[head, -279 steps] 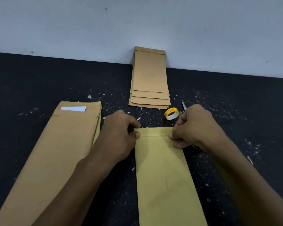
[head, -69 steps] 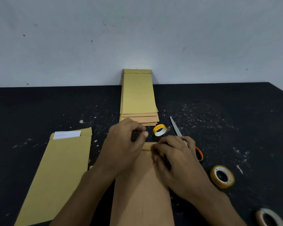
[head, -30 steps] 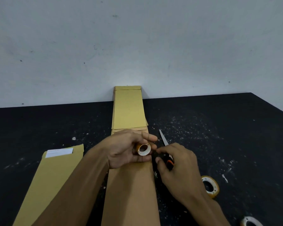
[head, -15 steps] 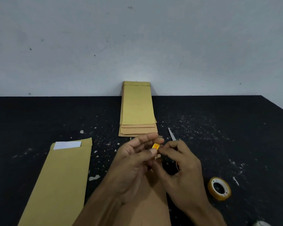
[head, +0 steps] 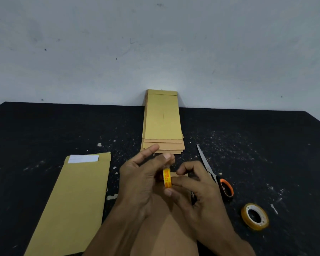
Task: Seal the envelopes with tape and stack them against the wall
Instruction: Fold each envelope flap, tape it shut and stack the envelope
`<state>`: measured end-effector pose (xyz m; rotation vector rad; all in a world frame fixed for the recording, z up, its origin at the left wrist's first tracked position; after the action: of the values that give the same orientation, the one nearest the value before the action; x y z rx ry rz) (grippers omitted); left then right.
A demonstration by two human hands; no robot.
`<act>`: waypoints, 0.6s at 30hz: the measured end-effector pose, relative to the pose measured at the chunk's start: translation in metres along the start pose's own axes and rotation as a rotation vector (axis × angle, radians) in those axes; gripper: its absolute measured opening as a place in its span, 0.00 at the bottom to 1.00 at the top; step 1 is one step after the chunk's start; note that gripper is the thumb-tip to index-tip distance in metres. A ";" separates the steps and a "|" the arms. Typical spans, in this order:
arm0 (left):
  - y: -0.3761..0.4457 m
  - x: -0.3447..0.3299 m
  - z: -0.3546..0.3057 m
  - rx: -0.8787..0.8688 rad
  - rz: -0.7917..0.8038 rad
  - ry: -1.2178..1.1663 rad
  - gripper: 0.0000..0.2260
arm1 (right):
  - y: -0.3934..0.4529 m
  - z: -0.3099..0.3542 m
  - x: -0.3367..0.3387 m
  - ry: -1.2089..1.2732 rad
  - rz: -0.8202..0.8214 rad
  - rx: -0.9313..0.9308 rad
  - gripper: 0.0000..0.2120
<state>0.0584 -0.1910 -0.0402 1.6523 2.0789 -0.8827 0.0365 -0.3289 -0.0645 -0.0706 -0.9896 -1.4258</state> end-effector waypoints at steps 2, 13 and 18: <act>0.001 0.001 0.000 0.024 0.005 -0.007 0.20 | 0.000 -0.001 0.000 0.005 -0.001 -0.002 0.11; 0.004 0.020 -0.008 0.135 0.101 0.421 0.20 | -0.001 -0.004 0.003 -0.084 -0.058 0.127 0.10; -0.002 0.017 -0.021 0.085 0.269 0.528 0.21 | -0.002 -0.004 0.003 -0.136 -0.057 0.212 0.10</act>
<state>0.0545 -0.1642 -0.0343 2.3432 2.0677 -0.4852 0.0360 -0.3339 -0.0660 0.0169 -1.2591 -1.3731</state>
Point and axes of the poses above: each hand's wrist, its own y-axis towards the middle knuckle, its own x-axis out of the back of the hand, z = x × y, the point moved 2 cm from there along y, towards the middle knuckle, and after that the axes turned 8 degrees about -y, right-handed, at the moved point
